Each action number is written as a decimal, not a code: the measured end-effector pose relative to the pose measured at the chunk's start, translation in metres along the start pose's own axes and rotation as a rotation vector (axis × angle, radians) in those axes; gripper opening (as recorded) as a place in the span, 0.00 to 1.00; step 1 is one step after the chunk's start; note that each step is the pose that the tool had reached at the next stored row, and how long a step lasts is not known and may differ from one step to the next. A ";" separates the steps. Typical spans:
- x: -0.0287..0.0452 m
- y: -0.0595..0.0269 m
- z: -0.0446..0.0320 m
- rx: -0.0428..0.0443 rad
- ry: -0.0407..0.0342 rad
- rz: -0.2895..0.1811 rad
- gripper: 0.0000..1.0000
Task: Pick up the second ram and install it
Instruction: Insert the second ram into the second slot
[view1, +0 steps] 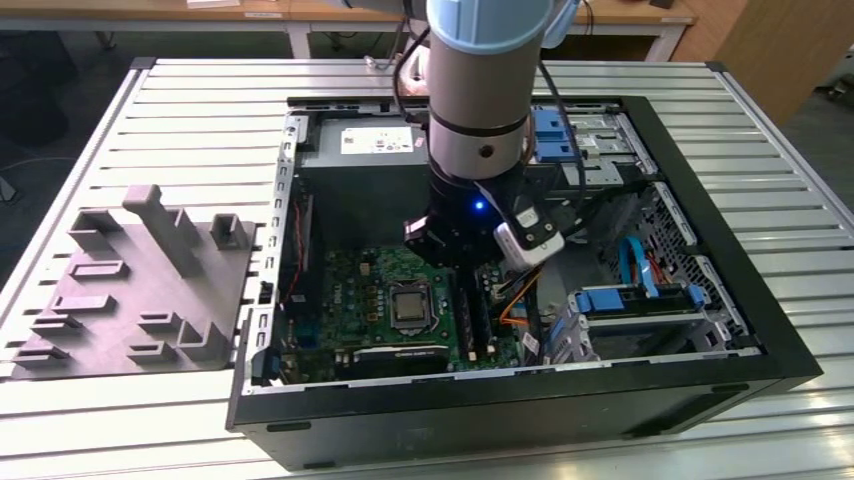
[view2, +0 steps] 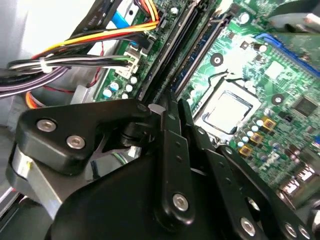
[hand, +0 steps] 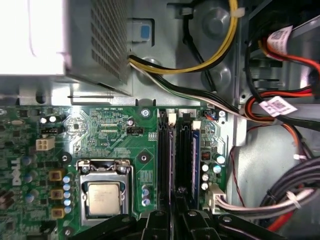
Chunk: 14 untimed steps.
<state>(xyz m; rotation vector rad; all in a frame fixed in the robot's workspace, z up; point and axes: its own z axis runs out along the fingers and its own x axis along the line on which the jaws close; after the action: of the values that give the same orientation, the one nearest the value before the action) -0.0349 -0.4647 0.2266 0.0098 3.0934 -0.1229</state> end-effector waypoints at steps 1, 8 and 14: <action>-0.0001 -0.0003 -0.0038 0.0000 0.0000 0.000 0.19; -0.0009 -0.0014 -0.0182 0.0000 0.0000 0.000 0.19; -0.0008 -0.0062 -0.0178 -0.0401 -0.0033 0.002 0.19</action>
<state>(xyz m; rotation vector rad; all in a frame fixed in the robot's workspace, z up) -0.0350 -0.4694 0.2449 0.0113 3.0918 -0.0607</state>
